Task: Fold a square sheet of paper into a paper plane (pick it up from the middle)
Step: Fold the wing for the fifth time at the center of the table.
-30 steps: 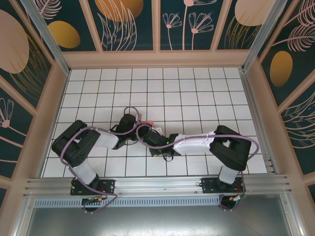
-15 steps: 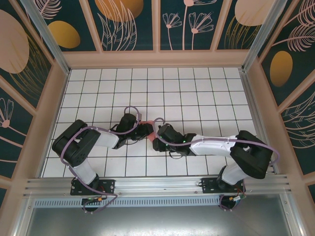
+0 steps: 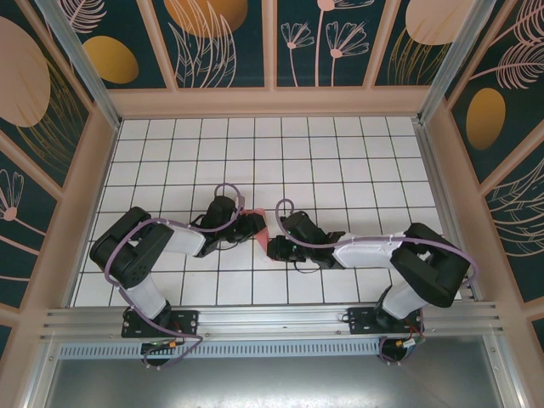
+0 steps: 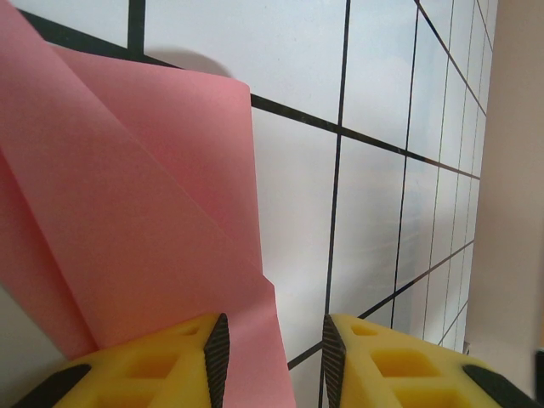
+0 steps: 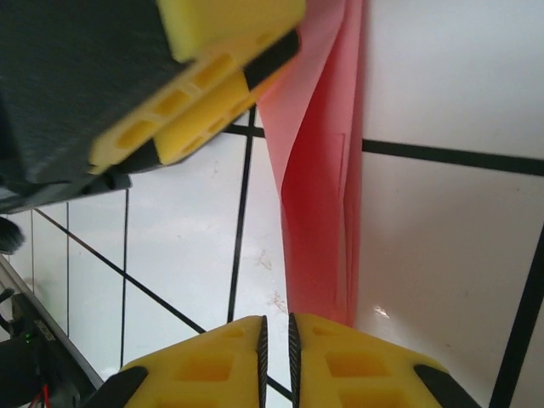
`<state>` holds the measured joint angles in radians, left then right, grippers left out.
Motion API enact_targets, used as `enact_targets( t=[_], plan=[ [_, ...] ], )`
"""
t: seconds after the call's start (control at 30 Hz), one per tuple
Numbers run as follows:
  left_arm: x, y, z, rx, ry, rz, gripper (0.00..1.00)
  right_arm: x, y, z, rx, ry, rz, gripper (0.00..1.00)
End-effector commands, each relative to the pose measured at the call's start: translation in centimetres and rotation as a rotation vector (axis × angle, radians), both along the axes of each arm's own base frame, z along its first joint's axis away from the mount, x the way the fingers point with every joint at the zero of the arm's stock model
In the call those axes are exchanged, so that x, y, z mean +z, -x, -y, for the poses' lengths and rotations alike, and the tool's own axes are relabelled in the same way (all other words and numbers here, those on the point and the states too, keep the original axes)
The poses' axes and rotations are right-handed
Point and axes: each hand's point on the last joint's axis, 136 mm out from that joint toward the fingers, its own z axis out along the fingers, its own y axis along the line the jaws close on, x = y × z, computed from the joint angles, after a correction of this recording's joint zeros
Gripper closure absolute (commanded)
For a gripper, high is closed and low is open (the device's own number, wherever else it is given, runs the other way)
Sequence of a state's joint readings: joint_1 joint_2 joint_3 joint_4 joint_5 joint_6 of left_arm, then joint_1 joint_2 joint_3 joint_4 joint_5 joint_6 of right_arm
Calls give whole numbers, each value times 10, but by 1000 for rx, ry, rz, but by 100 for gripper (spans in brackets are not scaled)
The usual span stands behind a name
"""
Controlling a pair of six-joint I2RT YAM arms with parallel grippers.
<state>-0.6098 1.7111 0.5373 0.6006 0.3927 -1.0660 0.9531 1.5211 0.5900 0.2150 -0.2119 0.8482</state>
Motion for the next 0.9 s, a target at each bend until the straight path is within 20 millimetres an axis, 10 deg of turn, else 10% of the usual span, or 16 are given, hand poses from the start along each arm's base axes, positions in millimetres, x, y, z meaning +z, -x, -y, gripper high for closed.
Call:
enact_targets(
  t=[0.0, 0.87],
  plan=[
    [-17, 5, -4, -7, -57, -35, 62, -4, 1, -3, 6, -17, -18, 83],
    [-18, 5, -4, -8, -63, -43, 62, -44, 10, 19, -39, 94, -102, 93]
  ],
)
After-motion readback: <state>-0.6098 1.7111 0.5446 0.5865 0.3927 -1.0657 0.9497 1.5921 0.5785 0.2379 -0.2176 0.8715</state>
